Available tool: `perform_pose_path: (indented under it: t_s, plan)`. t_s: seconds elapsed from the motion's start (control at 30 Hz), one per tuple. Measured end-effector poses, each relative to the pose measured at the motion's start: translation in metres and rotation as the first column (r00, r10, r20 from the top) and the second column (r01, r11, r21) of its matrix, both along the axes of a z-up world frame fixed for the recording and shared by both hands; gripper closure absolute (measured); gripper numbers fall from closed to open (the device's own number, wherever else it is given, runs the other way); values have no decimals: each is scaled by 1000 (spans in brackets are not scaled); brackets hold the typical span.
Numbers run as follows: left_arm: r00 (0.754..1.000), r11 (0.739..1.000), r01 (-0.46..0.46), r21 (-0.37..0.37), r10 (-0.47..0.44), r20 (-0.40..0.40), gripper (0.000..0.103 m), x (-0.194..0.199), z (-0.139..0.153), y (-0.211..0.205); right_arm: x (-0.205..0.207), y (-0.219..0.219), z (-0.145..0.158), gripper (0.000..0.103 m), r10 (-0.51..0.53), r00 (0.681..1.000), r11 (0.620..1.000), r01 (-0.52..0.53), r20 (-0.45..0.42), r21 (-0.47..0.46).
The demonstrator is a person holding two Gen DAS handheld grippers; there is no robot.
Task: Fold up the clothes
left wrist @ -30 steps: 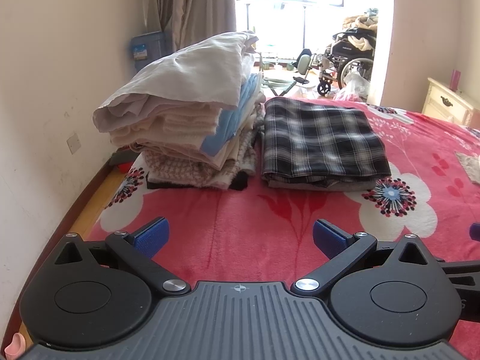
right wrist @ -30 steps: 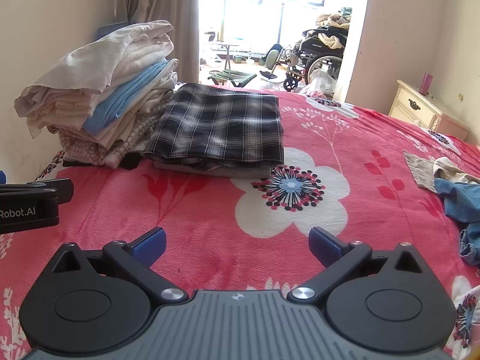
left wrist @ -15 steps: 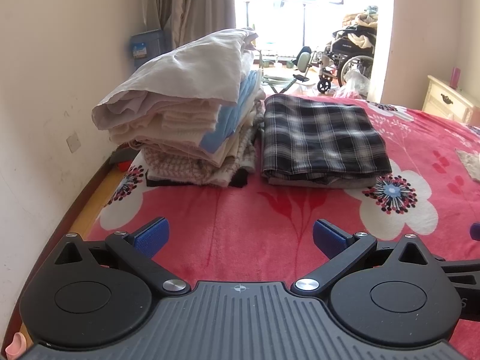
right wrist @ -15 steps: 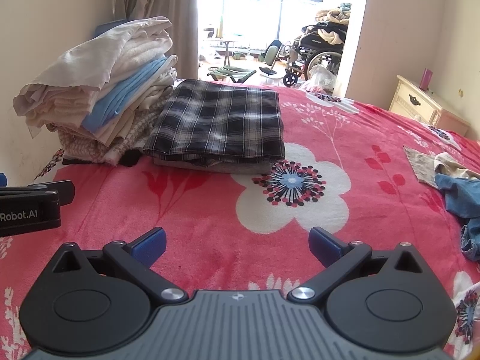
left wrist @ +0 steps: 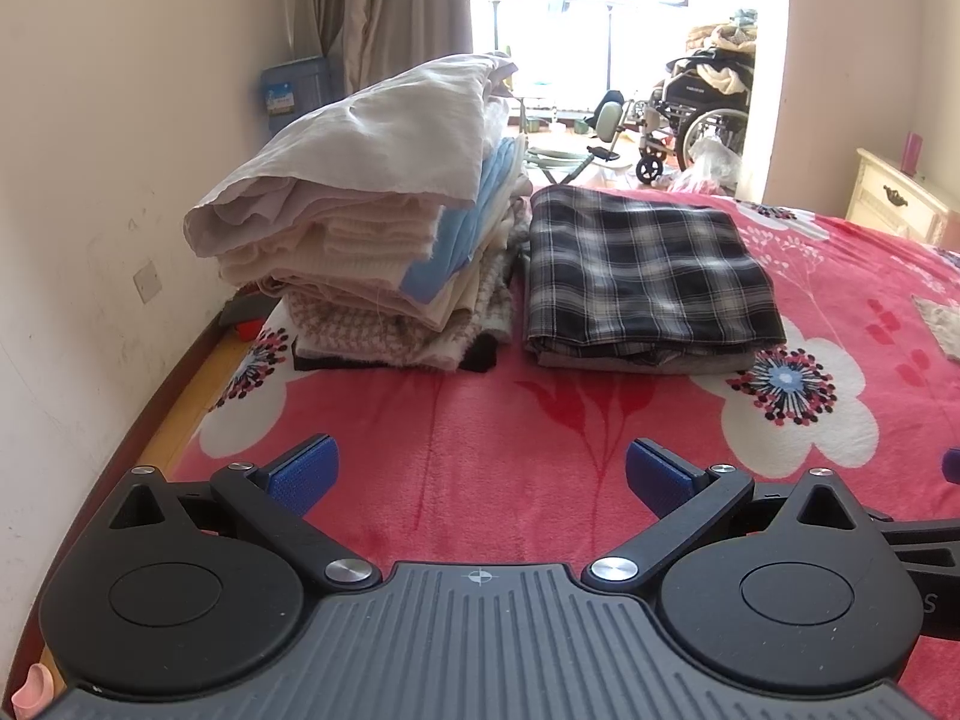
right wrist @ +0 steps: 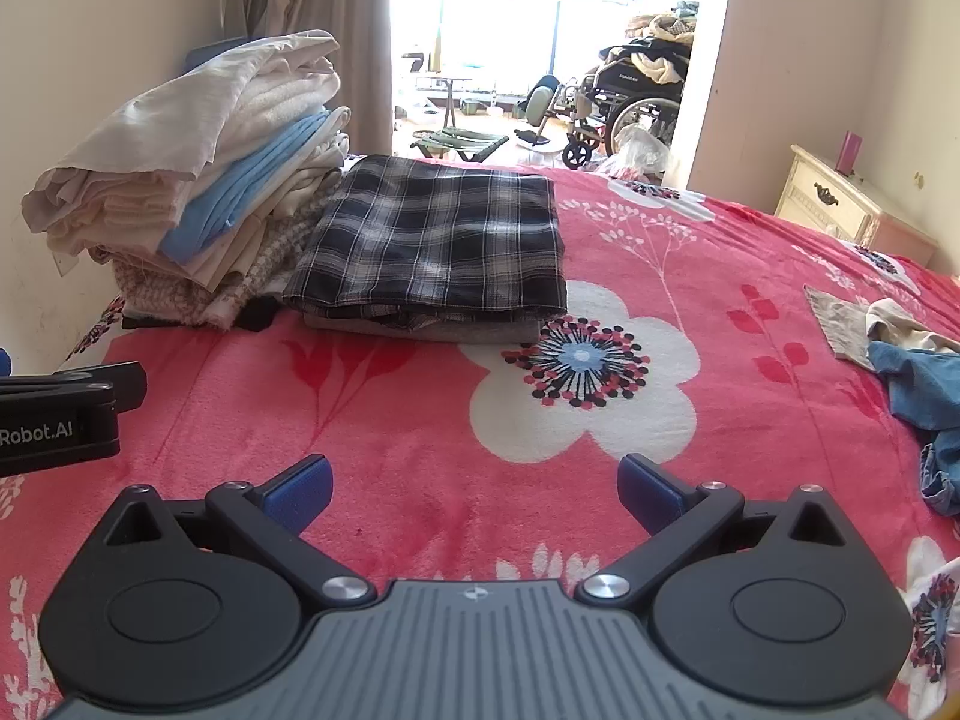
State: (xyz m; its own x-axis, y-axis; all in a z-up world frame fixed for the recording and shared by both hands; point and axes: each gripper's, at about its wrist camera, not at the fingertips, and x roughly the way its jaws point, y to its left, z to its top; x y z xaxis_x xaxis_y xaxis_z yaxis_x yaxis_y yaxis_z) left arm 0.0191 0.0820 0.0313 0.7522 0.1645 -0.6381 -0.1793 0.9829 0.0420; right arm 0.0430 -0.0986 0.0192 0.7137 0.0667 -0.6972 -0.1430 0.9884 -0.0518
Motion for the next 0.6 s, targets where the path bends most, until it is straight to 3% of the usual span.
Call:
perform_pose_path:
  t_s: [0.6]
  plan:
    - [1000,1000,-1,1,1,-7,0,0,-1,0,0,0,-1,0,-4,1000,1000,4,-6,-2]
